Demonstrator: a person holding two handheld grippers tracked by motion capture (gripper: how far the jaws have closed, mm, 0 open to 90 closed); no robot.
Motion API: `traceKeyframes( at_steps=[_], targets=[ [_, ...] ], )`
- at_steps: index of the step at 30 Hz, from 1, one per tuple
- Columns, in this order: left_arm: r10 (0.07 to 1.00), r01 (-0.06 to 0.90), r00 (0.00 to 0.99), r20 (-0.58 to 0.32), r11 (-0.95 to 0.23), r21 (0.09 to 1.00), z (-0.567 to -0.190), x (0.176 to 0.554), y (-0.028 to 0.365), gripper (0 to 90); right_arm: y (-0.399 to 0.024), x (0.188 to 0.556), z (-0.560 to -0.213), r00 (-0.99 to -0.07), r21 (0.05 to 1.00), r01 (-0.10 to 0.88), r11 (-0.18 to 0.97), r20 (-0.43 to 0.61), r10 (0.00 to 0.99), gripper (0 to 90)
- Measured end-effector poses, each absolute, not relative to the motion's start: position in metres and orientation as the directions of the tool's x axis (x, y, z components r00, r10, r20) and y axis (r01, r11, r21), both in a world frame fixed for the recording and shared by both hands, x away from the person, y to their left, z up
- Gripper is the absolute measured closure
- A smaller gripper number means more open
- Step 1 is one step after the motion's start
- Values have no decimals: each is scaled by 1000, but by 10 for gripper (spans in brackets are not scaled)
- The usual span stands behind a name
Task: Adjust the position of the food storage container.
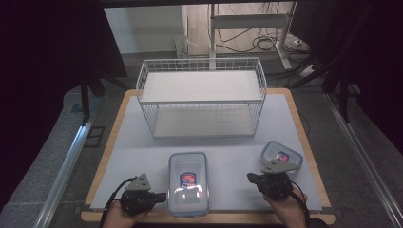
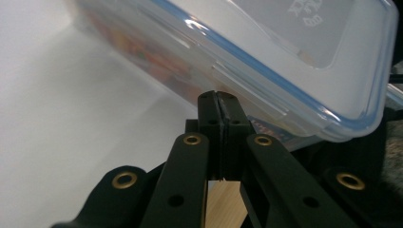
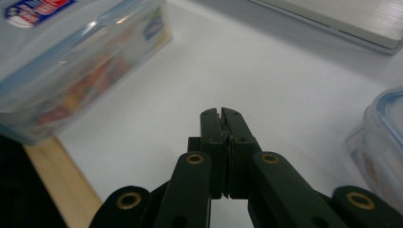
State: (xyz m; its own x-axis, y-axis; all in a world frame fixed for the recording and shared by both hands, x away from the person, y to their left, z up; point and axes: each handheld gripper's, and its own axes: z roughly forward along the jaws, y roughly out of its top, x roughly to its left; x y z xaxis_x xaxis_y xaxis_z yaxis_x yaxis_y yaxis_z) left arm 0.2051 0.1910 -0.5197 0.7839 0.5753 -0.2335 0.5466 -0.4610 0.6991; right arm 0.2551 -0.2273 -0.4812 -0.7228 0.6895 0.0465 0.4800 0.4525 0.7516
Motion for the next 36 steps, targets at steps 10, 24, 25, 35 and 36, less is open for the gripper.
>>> traceKeyframes(
  at_steps=[10,24,25,35,36],
  targets=[
    [517,538,811,-274,-476,696,-520,208,161,899,-224,224,-488,-757,732,497,465,104,645,884],
    [475,494,842,-254,-492,717,-520,226,112,899,-215,212,-496,-778,704,501,504,111,618,883],
    [505,508,827,-248,-480,715,-519,230,123,898,-214,212,-496,-778,704,503,502,116,617,883],
    [708,586,675,-208,-342,735,-521,287,173,898,-211,213,-500,-780,692,516,505,136,611,886],
    [705,583,676,-213,-336,740,-521,295,171,898,-212,214,-501,-768,690,523,500,128,627,886]
  ],
)
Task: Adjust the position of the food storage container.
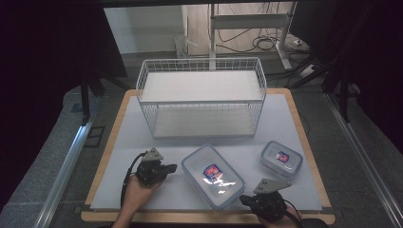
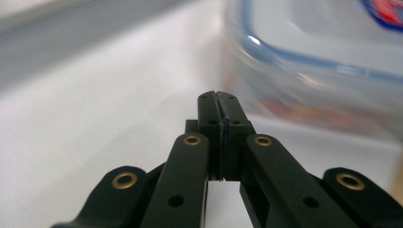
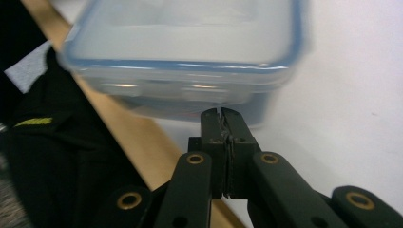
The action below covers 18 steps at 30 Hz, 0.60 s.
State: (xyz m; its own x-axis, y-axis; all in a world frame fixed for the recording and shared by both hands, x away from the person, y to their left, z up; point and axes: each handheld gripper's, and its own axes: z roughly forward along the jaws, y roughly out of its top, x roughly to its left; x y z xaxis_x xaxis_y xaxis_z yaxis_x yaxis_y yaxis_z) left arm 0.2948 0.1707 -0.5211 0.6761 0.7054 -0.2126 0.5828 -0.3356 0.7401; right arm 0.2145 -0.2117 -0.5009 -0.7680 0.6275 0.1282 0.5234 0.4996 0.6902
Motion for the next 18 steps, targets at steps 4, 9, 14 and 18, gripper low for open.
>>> traceKeyframes(
  at_steps=[4,9,14,18],
  targets=[
    [668,564,711,-221,-354,746,-524,309,158,899,-208,222,-504,-759,676,541,500,137,636,891],
    [676,583,698,-236,-345,735,-524,307,160,899,-207,231,-504,-742,672,553,492,128,659,894],
    [687,599,682,-251,-327,731,-524,302,162,900,-209,245,-505,-719,666,572,479,125,684,895],
    [688,610,675,-266,-317,726,-524,296,163,900,-212,259,-506,-696,660,591,463,128,706,895]
  ],
)
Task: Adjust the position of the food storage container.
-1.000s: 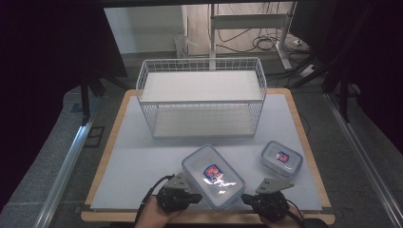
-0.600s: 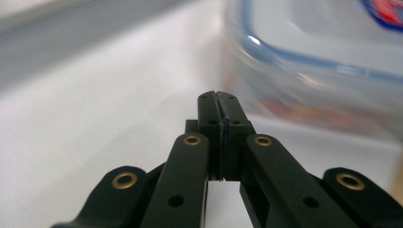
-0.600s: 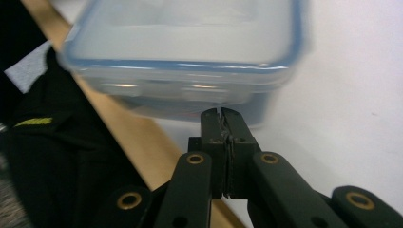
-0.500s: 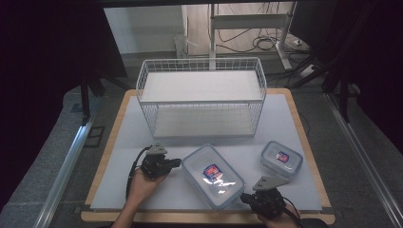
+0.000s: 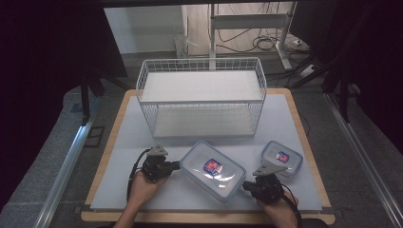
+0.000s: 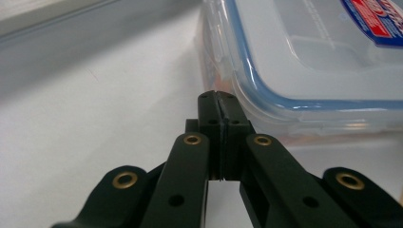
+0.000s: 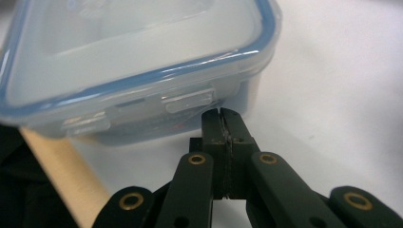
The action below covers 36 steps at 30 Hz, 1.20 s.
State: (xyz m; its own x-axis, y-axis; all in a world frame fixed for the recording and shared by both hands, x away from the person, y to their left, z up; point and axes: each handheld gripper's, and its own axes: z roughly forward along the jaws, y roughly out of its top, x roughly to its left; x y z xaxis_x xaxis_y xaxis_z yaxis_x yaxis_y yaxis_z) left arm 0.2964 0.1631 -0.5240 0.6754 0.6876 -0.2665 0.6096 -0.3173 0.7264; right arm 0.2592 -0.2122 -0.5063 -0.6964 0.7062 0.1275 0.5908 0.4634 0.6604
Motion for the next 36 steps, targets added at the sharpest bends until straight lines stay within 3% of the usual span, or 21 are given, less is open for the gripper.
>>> traceKeyframes(
  at_steps=[15,36],
  targets=[
    [682,627,675,-282,-328,706,-521,266,171,900,-200,306,-507,-672,659,589,467,79,736,897],
    [673,637,679,-293,-343,690,-522,239,176,898,-182,324,-509,-706,659,551,513,39,708,897]
  ],
)
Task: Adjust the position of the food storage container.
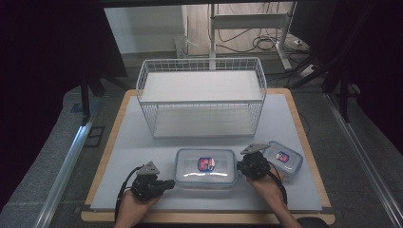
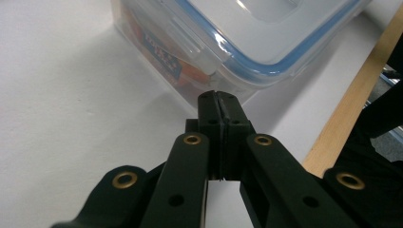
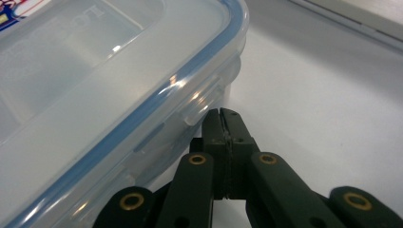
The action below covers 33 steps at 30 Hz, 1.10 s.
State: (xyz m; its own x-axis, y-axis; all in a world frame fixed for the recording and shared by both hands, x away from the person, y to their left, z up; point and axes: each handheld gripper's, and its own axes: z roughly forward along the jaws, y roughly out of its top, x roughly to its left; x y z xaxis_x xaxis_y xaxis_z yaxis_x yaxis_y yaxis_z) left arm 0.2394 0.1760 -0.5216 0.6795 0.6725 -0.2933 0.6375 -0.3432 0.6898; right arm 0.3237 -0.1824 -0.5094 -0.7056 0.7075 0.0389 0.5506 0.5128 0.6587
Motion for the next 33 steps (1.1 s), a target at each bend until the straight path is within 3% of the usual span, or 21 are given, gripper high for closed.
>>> traceKeyframes(
  at_steps=[5,11,13,19,20,21,25,33],
  targets=[
    [672,633,681,-289,-343,694,-522,238,177,896,-180,328,-510,-706,658,548,516,34,707,897],
    [681,634,671,-294,-321,704,-519,237,183,820,-182,328,-509,-718,657,542,525,37,695,882],
    [723,623,648,-241,-320,714,-518,236,188,777,-191,325,-505,-720,677,530,510,42,692,815],
    [768,599,620,-157,-335,727,-518,231,195,572,-209,318,-496,-716,701,519,490,43,697,722],
    [774,589,618,-137,-341,732,-518,230,196,572,-212,316,-496,-719,703,516,489,45,694,703],
    [783,575,612,-110,-345,742,-518,229,196,469,-217,310,-495,-732,709,501,496,41,680,652],
    [790,555,609,-69,-362,749,-519,226,198,328,-221,301,-494,-761,721,471,509,39,648,548],
    [807,558,590,-20,-390,732,-523,218,206,168,-228,293,-499,-776,718,474,511,65,628,366]
  ],
)
